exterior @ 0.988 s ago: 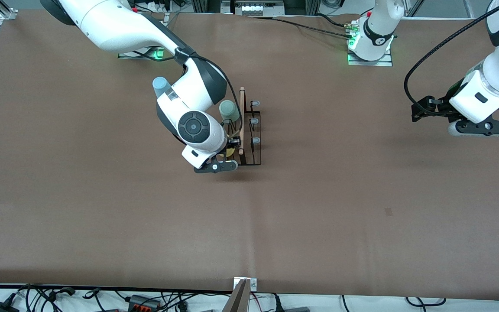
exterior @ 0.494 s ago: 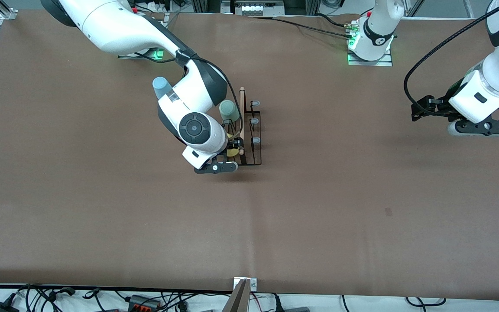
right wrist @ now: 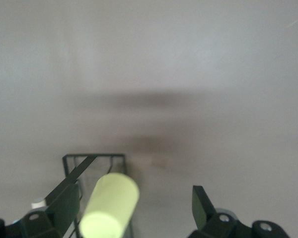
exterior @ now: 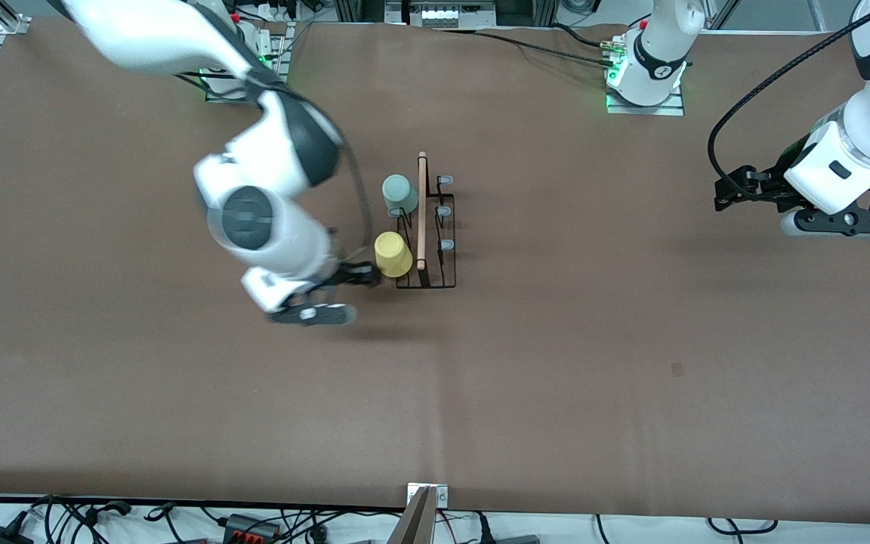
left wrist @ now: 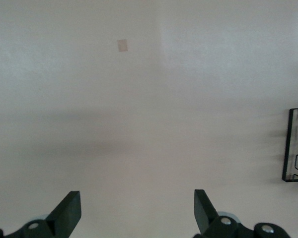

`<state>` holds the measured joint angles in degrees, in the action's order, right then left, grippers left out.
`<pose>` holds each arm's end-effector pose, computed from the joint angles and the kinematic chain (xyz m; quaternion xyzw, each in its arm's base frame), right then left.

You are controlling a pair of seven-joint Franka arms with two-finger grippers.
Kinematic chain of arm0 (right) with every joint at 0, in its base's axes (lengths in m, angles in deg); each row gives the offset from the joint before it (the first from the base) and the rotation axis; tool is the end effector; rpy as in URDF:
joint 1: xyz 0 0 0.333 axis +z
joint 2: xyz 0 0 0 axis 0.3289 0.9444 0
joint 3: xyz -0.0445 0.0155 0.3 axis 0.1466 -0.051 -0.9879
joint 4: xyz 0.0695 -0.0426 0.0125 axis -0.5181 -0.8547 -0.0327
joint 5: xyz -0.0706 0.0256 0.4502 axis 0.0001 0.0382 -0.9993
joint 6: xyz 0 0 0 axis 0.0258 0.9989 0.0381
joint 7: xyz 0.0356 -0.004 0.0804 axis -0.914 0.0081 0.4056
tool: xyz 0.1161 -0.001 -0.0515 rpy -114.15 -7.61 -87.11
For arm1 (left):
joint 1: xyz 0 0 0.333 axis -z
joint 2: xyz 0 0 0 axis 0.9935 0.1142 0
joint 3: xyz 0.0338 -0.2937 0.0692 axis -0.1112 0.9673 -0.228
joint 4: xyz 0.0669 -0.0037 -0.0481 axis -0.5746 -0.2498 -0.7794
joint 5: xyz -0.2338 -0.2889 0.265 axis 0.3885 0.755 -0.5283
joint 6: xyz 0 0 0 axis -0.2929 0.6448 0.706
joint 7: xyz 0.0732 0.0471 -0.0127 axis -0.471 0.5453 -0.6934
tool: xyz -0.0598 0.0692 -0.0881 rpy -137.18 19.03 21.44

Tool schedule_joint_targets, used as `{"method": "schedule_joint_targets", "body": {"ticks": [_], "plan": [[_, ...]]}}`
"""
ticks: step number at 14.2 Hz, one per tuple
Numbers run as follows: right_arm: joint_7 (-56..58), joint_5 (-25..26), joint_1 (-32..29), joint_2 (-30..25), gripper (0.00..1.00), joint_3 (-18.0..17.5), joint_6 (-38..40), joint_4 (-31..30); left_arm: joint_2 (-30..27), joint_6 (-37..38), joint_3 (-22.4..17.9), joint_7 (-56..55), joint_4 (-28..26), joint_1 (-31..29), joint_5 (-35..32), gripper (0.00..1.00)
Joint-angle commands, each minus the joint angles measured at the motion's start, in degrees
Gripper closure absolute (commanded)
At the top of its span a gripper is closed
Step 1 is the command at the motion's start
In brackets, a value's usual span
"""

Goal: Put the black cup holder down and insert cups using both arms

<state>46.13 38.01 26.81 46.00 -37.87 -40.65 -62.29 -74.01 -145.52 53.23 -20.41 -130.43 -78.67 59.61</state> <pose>0.6969 0.3557 0.3599 -0.9978 0.0194 0.0273 0.0570 0.6268 -0.0583 0.5245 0.9988 0.0035 -0.0459 0.0179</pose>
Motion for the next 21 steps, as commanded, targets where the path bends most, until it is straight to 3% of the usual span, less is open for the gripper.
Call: {"method": "schedule_joint_targets", "body": {"ticks": [1, 8, 10, 13, 16, 18, 21], "plan": [[4.57, 0.24, -5.14, -3.31, 0.00, -1.02, 2.25, -1.15, -0.70, 0.01, -0.41, 0.56, 0.67, -0.46, 1.72, 0.00], [5.45, 0.33, -9.10, -9.38, 0.00, 3.02, 8.49, -1.15, 0.09, 0.01, -0.59, 1.08, 0.76, -2.21, 1.72, 0.00], [11.05, -1.94, -9.90, -13.68, 0.00, 7.75, 8.32, -1.76, 0.09, -0.08, -0.24, 0.39, 0.85, -2.22, 1.72, 0.00], [23.86, -7.66, -9.81, -17.20, 0.00, 18.20, 9.63, -3.26, 0.09, -0.08, -0.23, 0.38, 0.77, -2.39, 1.72, 0.00], [36.11, -8.64, -8.07, -18.96, 0.00, 26.91, 11.04, -3.17, 0.09, 0.01, -0.41, 0.38, 0.76, -2.48, 1.72, 0.00], [37.10, -8.38, -7.35, -21.15, 0.00, 29.13, 13.41, -3.69, 0.18, 0.01, -0.50, 0.47, 0.76, -2.48, 1.72, 0.00], [35.79, -8.20, -7.53, -23.97, 0.00, 28.52, 15.27, -6.50, 0.18, 0.01, -0.50, 0.47, 0.76, -2.48, 1.72, 0.00]]}}
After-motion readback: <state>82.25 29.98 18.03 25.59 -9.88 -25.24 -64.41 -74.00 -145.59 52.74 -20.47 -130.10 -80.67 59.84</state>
